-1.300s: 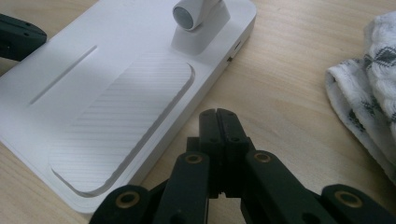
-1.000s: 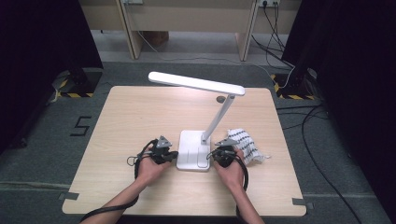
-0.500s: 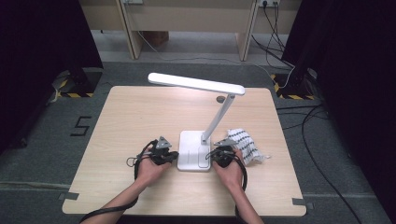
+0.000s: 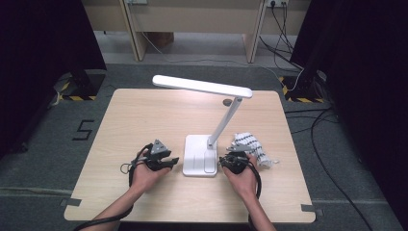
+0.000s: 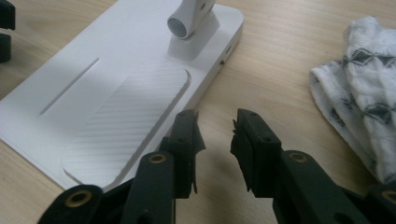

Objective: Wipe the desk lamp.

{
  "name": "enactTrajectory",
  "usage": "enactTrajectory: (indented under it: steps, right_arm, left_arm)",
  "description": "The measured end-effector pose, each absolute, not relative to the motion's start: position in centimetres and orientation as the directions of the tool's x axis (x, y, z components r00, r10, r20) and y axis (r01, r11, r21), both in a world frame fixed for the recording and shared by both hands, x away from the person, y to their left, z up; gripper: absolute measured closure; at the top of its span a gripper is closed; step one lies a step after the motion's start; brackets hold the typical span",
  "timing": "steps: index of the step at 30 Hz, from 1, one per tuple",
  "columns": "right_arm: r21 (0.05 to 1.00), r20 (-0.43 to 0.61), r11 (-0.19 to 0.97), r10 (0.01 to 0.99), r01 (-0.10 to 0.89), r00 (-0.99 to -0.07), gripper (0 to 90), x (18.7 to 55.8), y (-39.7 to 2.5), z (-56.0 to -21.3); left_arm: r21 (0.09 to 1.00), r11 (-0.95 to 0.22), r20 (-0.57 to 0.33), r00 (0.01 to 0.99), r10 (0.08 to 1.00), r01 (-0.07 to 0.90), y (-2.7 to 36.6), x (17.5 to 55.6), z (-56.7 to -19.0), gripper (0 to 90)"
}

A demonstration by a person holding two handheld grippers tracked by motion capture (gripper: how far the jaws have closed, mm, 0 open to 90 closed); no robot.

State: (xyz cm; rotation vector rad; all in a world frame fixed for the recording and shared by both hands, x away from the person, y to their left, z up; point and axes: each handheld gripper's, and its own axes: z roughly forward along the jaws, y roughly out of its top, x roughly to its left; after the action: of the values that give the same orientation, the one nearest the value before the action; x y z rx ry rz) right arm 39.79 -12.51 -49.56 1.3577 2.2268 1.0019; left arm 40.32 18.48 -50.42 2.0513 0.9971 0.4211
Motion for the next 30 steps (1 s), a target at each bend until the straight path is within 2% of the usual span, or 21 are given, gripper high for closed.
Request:
enactTrajectory:
  steps: [11, 30]
  right_arm:
    - [0.736, 0.090, 0.274, 0.867, 0.619, -0.490, 59.8, 38.3, -14.2, -48.4]
    - [0.747, 0.092, 0.248, 0.880, 0.617, -0.465, 58.7, 36.1, -16.9, -48.0]
  left_arm:
    - [0.779, -0.368, -0.027, 0.614, 0.789, 0.507, 21.2, 39.0, -49.4, 40.1]
    - [0.801, -0.296, -0.048, 0.549, 0.834, 0.520, 26.5, 36.7, -49.1, 38.9]
